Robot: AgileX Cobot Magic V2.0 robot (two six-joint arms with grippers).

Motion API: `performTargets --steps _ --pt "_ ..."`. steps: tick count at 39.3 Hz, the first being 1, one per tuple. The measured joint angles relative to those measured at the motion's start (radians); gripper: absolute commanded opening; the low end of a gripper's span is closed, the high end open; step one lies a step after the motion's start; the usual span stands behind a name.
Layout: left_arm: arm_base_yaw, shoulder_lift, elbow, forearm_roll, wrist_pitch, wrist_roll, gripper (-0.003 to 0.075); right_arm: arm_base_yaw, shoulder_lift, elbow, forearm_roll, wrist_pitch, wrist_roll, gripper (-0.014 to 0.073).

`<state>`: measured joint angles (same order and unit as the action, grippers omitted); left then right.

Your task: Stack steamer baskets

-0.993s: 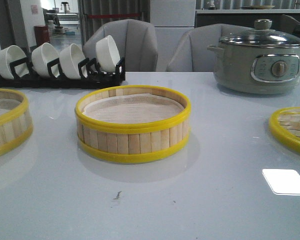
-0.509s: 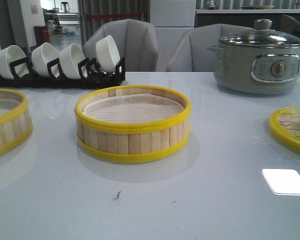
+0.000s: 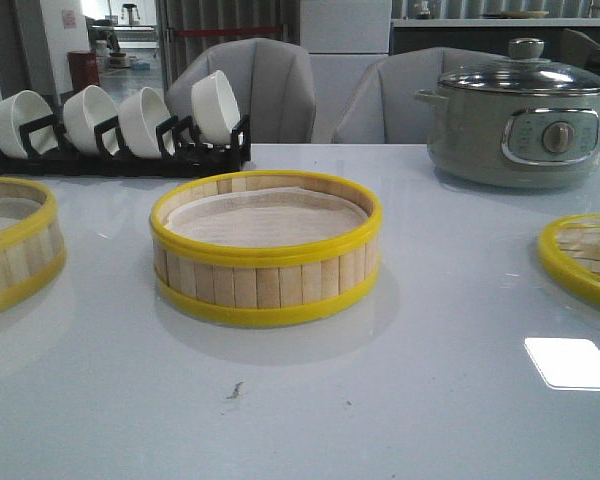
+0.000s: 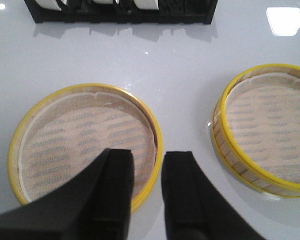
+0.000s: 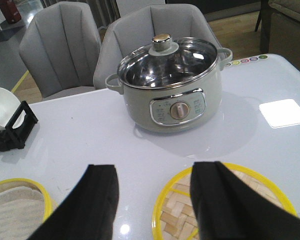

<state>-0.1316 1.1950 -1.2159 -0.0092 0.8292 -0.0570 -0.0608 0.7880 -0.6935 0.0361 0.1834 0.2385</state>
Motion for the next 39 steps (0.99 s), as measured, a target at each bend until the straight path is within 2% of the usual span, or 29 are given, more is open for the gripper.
performTargets --steps 9,22,39 --pt "0.000 0.167 0.000 -0.014 -0.023 0.000 0.0344 0.000 0.000 0.000 0.000 0.004 0.000 0.0446" --pt "0.000 0.407 -0.010 -0.032 -0.167 0.000 0.0324 0.000 0.000 0.000 0.000 0.016 0.000 0.0446" --pt "0.000 0.647 -0.079 -0.034 -0.202 0.009 0.0324 0.000 0.000 0.000 0.000 0.017 0.000 0.0446"
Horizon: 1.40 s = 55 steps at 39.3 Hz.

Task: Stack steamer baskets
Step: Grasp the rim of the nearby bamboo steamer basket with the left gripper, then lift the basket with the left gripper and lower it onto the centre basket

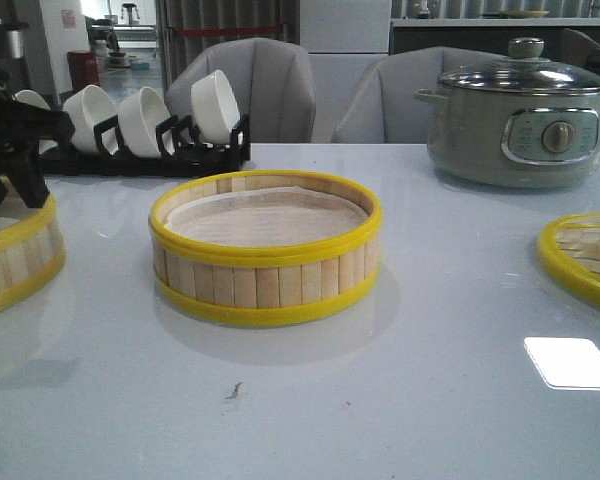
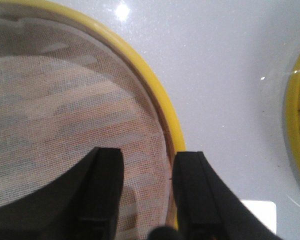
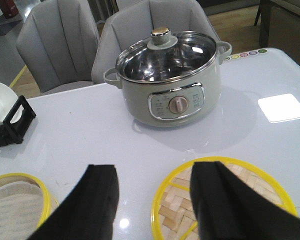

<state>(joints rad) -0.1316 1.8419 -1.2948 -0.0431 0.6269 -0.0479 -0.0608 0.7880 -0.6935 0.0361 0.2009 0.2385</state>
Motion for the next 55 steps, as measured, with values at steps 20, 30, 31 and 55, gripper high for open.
performTargets --steps 20,30,31,55 --pt "-0.001 0.070 -0.013 -0.052 -0.030 0.002 0.0323 0.000 0.001 0.000 0.000 0.000 0.000 0.0446" --pt "-0.001 0.070 -0.013 -0.055 -0.028 0.004 0.0095 0.000 0.001 0.000 0.000 0.000 0.000 0.0446" --pt "-0.001 0.070 -0.013 -0.055 -0.028 0.004 0.0099 0.000 0.001 0.000 0.000 0.000 0.000 0.0446" --pt "-0.159 0.072 -0.275 -0.087 0.104 0.004 0.0095 0.000 0.001 0.000 0.000 0.000 0.000 0.0446"
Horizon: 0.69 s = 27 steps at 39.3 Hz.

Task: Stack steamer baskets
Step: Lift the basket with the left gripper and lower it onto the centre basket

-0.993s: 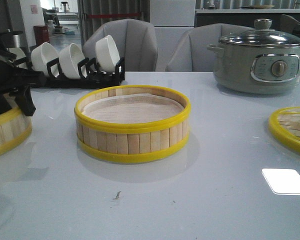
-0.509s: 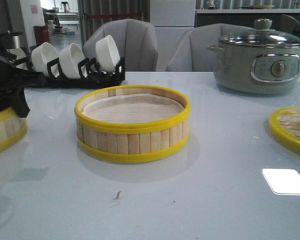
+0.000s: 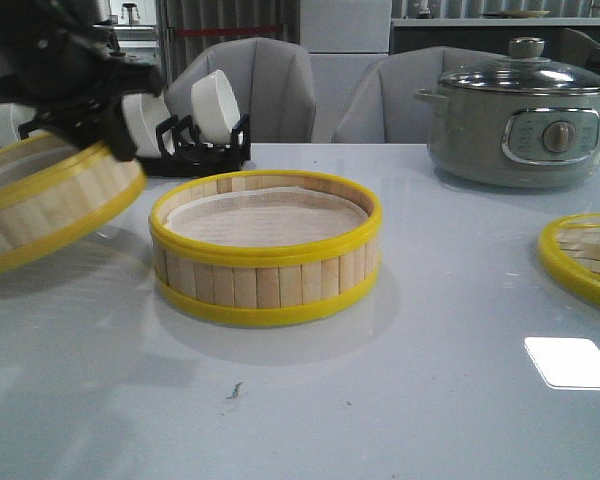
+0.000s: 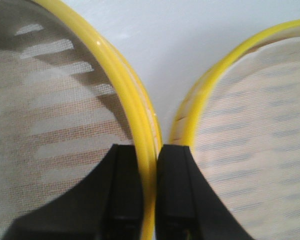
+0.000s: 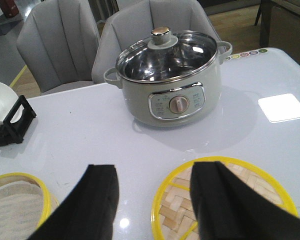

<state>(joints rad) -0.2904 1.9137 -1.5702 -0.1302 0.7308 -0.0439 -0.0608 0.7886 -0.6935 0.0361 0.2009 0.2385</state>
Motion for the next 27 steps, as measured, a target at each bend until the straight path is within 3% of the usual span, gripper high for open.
performTargets --steps 8,18,27 --pt "-0.163 0.000 -0.134 -0.002 0.028 0.000 0.0095 0.000 0.000 0.000 0.000 0.000 0.000 0.0446" --pt "-0.363 0.016 -0.156 -0.002 0.026 0.000 0.0095 0.000 0.000 0.000 0.000 0.000 0.000 0.0446" --pt "-0.435 0.084 -0.156 0.026 0.021 0.000 0.0095 0.000 0.000 0.000 0.000 0.000 0.000 0.0446"
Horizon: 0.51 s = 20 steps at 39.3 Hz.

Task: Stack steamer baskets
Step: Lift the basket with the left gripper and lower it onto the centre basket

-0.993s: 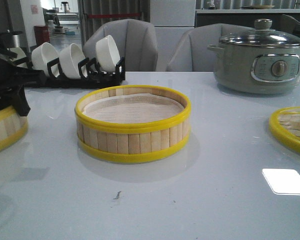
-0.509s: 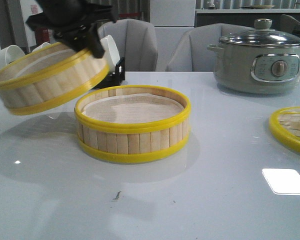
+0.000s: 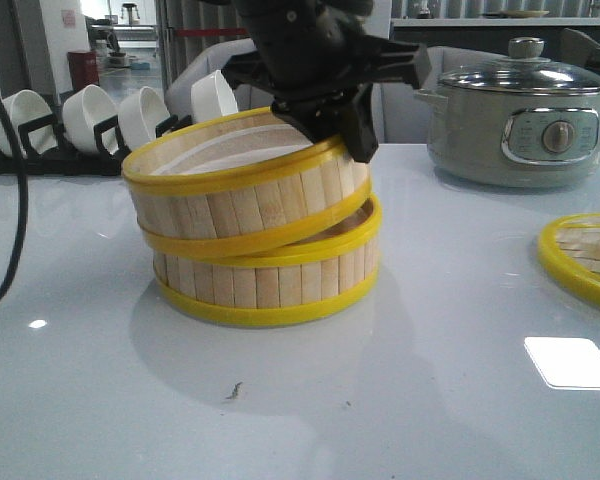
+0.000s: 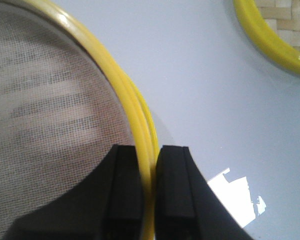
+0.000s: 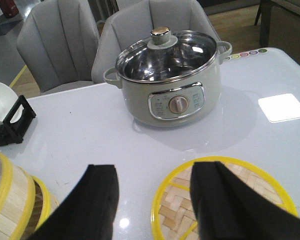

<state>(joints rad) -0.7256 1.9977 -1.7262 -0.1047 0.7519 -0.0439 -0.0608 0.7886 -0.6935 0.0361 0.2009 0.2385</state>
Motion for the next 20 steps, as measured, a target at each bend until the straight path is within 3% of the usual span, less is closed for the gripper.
performTargets --steps 20 --pt "-0.027 0.040 -0.003 -0.004 -0.056 0.000 0.0095 0.000 0.000 0.000 0.000 0.000 0.000 0.0446"
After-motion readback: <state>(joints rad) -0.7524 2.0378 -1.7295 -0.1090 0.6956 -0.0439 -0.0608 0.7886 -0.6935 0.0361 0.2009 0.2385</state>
